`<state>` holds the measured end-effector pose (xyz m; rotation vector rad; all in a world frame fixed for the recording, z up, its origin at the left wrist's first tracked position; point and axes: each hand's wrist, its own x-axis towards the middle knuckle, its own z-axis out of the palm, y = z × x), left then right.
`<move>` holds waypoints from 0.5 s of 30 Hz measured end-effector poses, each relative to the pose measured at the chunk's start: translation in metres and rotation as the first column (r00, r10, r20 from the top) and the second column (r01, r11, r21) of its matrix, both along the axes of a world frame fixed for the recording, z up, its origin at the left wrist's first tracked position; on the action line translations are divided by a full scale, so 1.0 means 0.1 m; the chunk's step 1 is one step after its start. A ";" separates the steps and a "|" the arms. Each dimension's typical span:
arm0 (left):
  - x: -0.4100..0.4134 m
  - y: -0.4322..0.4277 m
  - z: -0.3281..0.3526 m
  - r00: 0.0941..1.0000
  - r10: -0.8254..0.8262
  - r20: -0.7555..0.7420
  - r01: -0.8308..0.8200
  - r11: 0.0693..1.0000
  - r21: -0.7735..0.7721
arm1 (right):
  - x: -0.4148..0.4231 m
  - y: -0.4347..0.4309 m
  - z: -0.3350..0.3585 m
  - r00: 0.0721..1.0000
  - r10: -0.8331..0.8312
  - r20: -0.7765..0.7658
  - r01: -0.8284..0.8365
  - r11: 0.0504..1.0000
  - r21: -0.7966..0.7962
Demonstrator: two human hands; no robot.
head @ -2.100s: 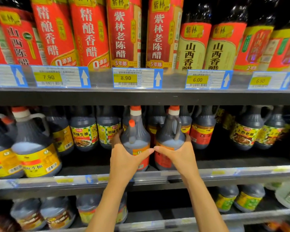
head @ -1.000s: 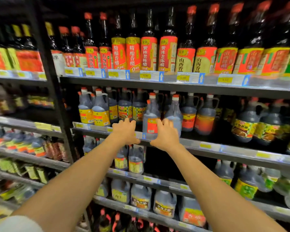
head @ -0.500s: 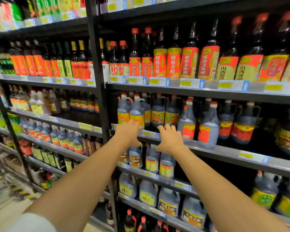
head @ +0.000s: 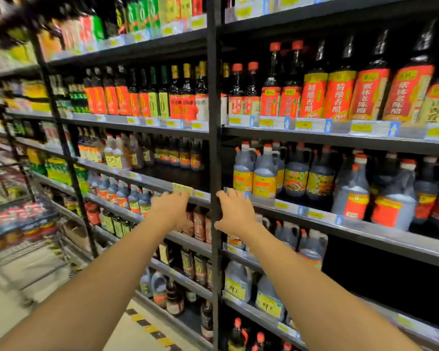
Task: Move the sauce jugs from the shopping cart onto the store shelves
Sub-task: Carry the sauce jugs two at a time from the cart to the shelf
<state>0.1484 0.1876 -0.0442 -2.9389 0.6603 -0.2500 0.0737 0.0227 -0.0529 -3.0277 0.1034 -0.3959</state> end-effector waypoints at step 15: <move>1.14 1.78 -0.23 0.950 0.309 -0.054 -0.308 0.951 0.031 | 1.64 1.69 -0.25 0.953 0.304 0.007 -0.304 0.953 0.013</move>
